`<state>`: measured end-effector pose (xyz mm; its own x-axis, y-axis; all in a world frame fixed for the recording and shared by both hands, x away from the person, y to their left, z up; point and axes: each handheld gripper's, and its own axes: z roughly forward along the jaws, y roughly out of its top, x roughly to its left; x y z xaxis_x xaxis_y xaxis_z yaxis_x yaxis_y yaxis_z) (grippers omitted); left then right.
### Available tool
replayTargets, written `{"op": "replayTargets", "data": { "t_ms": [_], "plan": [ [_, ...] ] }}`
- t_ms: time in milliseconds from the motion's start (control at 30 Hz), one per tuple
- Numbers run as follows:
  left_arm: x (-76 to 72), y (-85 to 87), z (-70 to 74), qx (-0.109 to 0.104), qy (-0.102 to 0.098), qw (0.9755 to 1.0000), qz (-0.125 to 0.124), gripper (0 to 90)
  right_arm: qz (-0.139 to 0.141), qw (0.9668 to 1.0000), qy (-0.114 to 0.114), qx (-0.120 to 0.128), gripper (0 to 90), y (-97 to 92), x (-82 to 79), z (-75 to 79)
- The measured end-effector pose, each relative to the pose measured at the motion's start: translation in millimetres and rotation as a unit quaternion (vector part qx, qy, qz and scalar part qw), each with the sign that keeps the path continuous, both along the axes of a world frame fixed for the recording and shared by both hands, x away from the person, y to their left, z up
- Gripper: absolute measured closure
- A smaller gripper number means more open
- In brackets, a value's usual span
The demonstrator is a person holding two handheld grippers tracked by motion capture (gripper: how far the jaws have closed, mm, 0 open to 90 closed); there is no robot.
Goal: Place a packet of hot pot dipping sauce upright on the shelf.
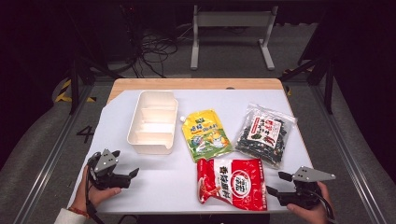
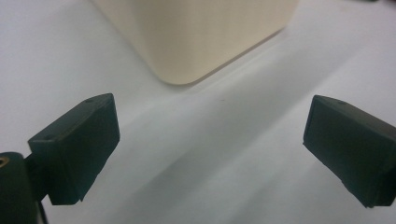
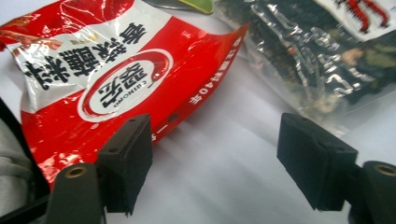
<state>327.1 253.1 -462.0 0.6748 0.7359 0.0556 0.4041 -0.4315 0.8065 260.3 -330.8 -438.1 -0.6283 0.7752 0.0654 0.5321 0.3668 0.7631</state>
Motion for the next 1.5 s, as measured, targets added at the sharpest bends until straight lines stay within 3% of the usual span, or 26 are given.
{"op": "replayTargets", "data": {
  "t_ms": [67, 333, 533, 567, 667, 733, 767, 800, 833, 900, 967, 1033, 1233, 1333, 1500],
  "plan": [
    [0.3, -4.1, -1.0, 0.009, 0.009, 0.9999, -0.001, 5.0, 0.006, 0.9999, 0.013, 0.005, 22.8, 2.1, 1.0, -2.1],
    [-3.9, -22.5, -2.6, 0.038, 0.01, 0.998, -0.05, 7.6, 0.028, 0.9975, 0.064, 0.008, 14.6, 20.6, 11.6, -13.7],
    [-6.7, -33.9, -3.4, 0.049, 0.015, 0.9962, -0.071, 8.1, 0.036, 0.9967, 0.071, 0.016, 14.9, 31.1, 15.0, -13.8],
    [-7.0, -36.6, -3.3, 0.052, 0.016, 0.9956, -0.076, 8.2, 0.045, 0.9953, 0.08, 0.03, 15.2, 36.1, 17.8, -14.1],
    [-5.4, -38.6, -3.9, 0.052, 0.026, 0.9947, -0.084, 8.4, 0.055, 0.994, 0.087, 0.039, 16.5, 41.2, 20.4, -14.3],
    [-1.7, -38.9, -4.0, 0.04, 0.044, 0.9943, -0.088, 9.5, 0.062, 0.9927, 0.092, 0.047, 20.8, 48.5, 25.3, -14.6],
    [-0.3, -38.6, -3.1, 0.036, 0.044, 0.9943, -0.089, 10.0, 0.064, 0.9922, 0.095, 0.051, 27.3, 50.8, 27.5, -14.3],
    [1.5, -38.4, -1.0, 0.024, 0.048, 0.9942, -0.093, 10.3, 0.069, 0.9916, 0.097, 0.05, 40.4, 55.3, 31.0, -13.8],
    [1.5, -38.4, -1.0, 0.024, 0.048, 0.9942, -0.093, 10.5, 0.073, 0.9914, 0.098, 0.047, 45.5, 57.8, 32.2, -13.6],
    [3.2, -41.2, 4.5, 0.027, 0.041, 0.9939, -0.099, 11.0, 0.086, 0.9916, 0.093, 0.026, 58.1, 66.3, 34.3, -12.2],
    [4.0, -43.1, 6.3, 0.036, 0.034, 0.9939, -0.099, 11.1, 0.092, 0.9915, 0.091, 0.017, 62.4, 70.8, 35.4, -11.2],
    [6.2, -47.2, 9.7, 0.036, 0.035, 0.9934, -0.104, 11.4, 0.1, 0.9922, 0.074, -0.004, 72.7, 78.8, 38.3, -6.9],
    [8.9, -63.2, 12.3, 0.043, 0.044, 0.9885, -0.139, 13.0, 0.129, 0.9905, 0.038, -0.029, 84.5, 92.0, 48.7, 10.0],
    [10.7, -75.7, 15.8, 0.038, 0.047, 0.9852, -0.161, 14.0, 0.149, 0.9878, 0.023, -0.039, 87.0, 101.9, 56.5, 20.6],
    [15.8, -108.0, 25.7, 0.026, 0.04, 0.9777, -0.205, 15.0, 0.189, 0.9774, -0.022, -0.092, 88.9, 127.0, 62.6, 36.0]
  ]
}}
